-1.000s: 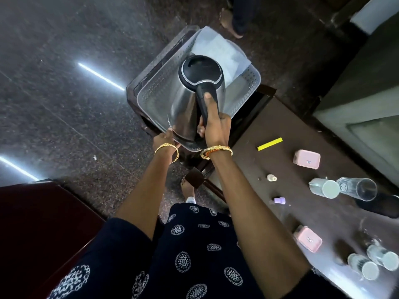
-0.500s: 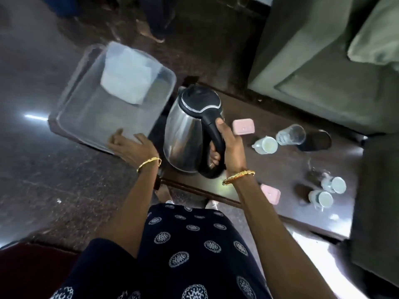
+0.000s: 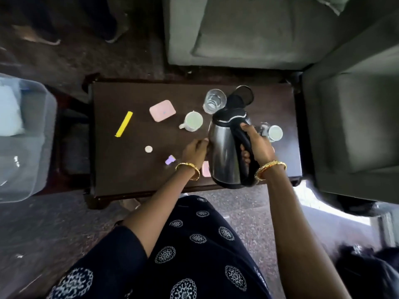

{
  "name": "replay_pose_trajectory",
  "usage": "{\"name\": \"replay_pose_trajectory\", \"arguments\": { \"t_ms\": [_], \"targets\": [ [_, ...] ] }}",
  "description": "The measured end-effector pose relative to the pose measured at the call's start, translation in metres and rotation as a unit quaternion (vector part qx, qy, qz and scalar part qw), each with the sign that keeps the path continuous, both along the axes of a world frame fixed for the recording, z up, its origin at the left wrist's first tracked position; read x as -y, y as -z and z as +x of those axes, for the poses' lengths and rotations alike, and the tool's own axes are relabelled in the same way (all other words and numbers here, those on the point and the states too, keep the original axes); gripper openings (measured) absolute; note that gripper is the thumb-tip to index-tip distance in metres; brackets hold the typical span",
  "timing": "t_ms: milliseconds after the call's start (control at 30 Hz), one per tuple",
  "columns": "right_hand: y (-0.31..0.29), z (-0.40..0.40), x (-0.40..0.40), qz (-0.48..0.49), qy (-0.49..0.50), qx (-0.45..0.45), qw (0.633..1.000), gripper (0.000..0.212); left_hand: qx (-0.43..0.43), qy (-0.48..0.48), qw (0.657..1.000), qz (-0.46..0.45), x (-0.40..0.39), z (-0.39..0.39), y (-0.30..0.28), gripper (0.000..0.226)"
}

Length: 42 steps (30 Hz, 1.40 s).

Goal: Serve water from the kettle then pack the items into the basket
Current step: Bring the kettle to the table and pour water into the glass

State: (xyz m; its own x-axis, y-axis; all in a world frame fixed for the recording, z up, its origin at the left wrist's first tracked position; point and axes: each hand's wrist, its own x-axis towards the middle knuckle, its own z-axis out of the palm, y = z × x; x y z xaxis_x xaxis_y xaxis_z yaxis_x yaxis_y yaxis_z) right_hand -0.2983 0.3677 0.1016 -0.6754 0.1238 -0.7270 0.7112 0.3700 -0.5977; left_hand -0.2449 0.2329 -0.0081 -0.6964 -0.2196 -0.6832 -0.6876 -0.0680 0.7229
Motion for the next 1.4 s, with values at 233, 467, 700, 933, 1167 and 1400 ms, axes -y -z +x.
{"name": "replay_pose_trajectory", "arguments": {
  "t_ms": [233, 467, 700, 933, 1167, 1400],
  "targets": [
    [0.021, -0.065, -0.044, 0.067, -0.069, 0.026, 0.995, 0.061, 0.053, 0.013, 0.992, 0.117, -0.054, -0.045, -0.005, 0.034],
    [0.030, -0.121, -0.036, 0.077, -0.211, 0.029, 0.974, 0.066, 0.109, -0.032, 0.974, 0.197, -0.061, -0.073, 0.000, 0.055],
    [0.042, -0.154, -0.013, 0.112, -0.209, 0.003, 0.971, 0.065, 0.143, -0.037, 0.967, 0.208, -0.056, -0.088, 0.007, 0.066],
    [0.048, -0.173, -0.003, 0.145, -0.187, -0.011, 0.972, 0.064, 0.139, -0.021, 0.970, 0.201, -0.056, -0.097, 0.011, 0.067],
    [0.039, -0.184, 0.011, 0.157, -0.215, 0.031, 0.963, 0.061, 0.149, -0.029, 0.967, 0.204, -0.059, -0.100, 0.015, 0.043],
    [0.033, -0.183, 0.012, 0.160, -0.206, 0.050, 0.964, 0.058, 0.162, -0.022, 0.963, 0.213, -0.061, -0.098, 0.017, 0.039]
  ]
}}
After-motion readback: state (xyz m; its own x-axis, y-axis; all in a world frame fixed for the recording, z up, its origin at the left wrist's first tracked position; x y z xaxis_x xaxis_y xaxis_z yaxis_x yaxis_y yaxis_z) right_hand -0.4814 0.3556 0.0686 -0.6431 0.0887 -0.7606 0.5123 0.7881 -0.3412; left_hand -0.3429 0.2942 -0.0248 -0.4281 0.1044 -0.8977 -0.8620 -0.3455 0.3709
